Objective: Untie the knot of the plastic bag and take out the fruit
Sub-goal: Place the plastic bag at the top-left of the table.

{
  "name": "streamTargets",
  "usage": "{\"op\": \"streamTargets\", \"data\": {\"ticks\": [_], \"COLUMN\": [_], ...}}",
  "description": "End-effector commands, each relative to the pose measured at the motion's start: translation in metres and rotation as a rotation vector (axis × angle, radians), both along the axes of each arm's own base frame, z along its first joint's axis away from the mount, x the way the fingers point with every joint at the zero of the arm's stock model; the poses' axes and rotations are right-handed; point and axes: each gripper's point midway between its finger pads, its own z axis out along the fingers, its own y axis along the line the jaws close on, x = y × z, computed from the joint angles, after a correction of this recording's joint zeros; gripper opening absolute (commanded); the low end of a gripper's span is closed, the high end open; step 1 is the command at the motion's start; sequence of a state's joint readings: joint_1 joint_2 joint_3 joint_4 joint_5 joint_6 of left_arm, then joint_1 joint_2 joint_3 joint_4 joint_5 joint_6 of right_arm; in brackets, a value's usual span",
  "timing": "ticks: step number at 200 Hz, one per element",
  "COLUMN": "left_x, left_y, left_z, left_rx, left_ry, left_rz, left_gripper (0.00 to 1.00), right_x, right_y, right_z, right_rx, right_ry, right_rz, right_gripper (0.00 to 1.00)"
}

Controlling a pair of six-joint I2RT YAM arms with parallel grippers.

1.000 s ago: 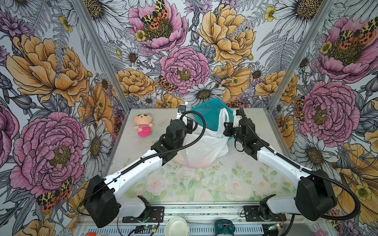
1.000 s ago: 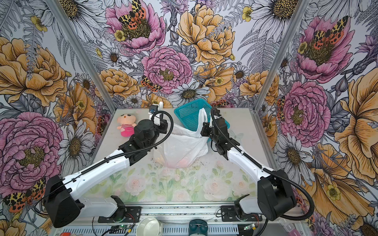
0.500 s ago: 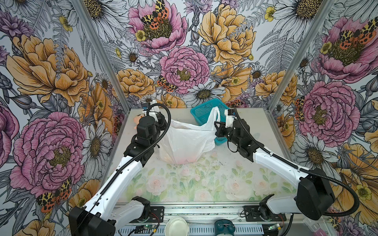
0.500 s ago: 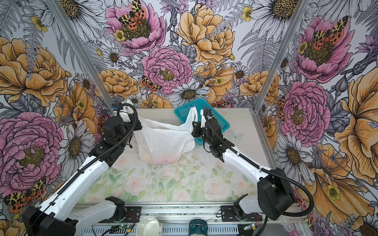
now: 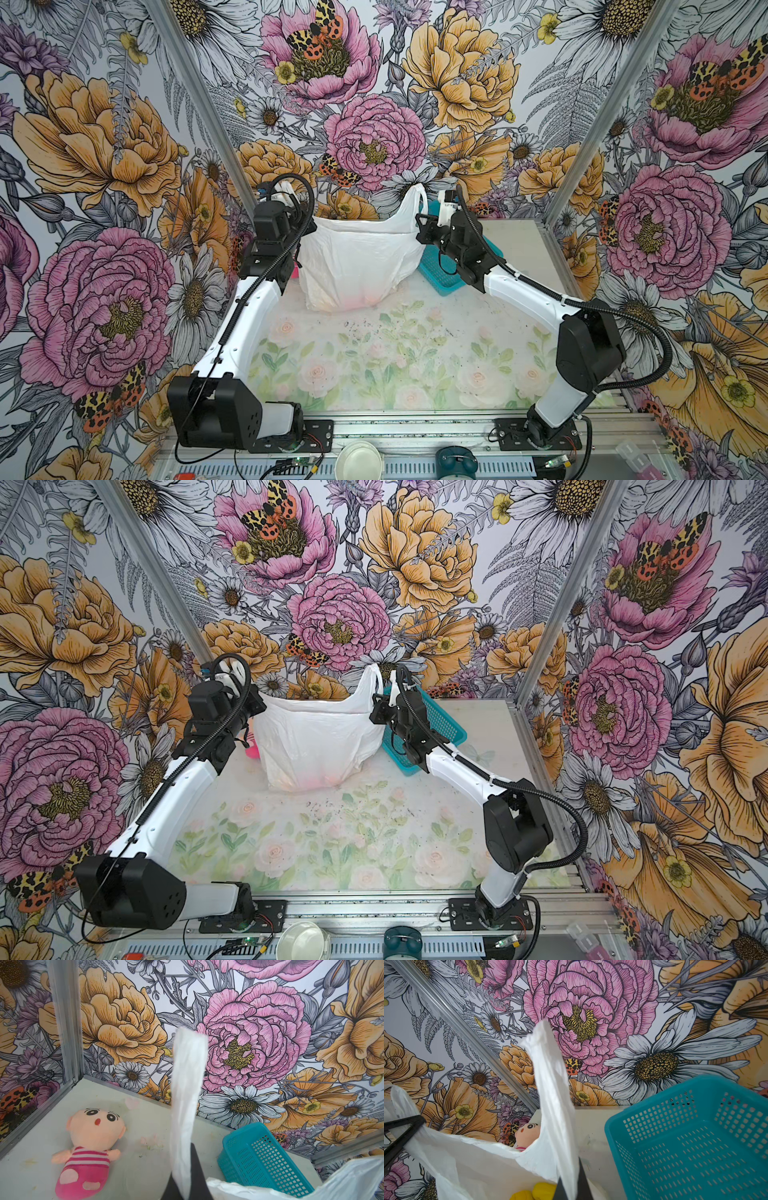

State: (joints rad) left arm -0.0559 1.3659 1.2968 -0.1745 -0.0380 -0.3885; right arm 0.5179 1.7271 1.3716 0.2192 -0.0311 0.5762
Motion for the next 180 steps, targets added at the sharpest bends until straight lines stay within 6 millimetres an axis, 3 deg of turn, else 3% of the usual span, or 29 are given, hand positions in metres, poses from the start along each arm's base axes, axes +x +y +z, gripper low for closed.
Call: {"op": "streamTargets", "data": {"ticks": [1,52,80,102,127,150,180], "left_x": [0.012,0.029,0.025,0.007,-0.018,-0.038,-0.067], "left_y": [0.008,0.022,0.025,0.019,0.013,-0.003,-0.023], "left_z": [0.039,0.063,0.067,0.045,-0.003,-0.039,-0.056], "left_rx": [-0.049,-0.058,-0.058,-0.061,-0.072,-0.066,-0.047], "left_ry": [-0.108,-0.147,-0.155,-0.123,-0.074,-0.021,-0.007], "left_rz": [-0.008,0.007,-0.001,-0.013,0.005,-0.021,-0.057], "left_gripper": [0.00,0.00,0.00,0.00,0.00,0.00,0.00], "right_x": [0.015,0.036,0.037,0.019,-0.005,-0.020,-0.039], "right_y": [0.001,0.020,0.026,0.022,0.020,0.020,0.018], "right_z": [0.036,0.061,0.056,0.035,0.009,-0.014,-0.031], "right_rx": [0.010,0.017,0.000,0.007,0.010,0.046,0.059], "right_ry": [-0.086,-0.140,-0.145,-0.141,-0.145,-0.127,-0.117], "right_rz": [-0.029,-0.006,0.008,0.004,-0.005,0.009,0.018], "right_gripper": [0.00,0.00,0.00,0.00,0.00,0.00,0.05]}}
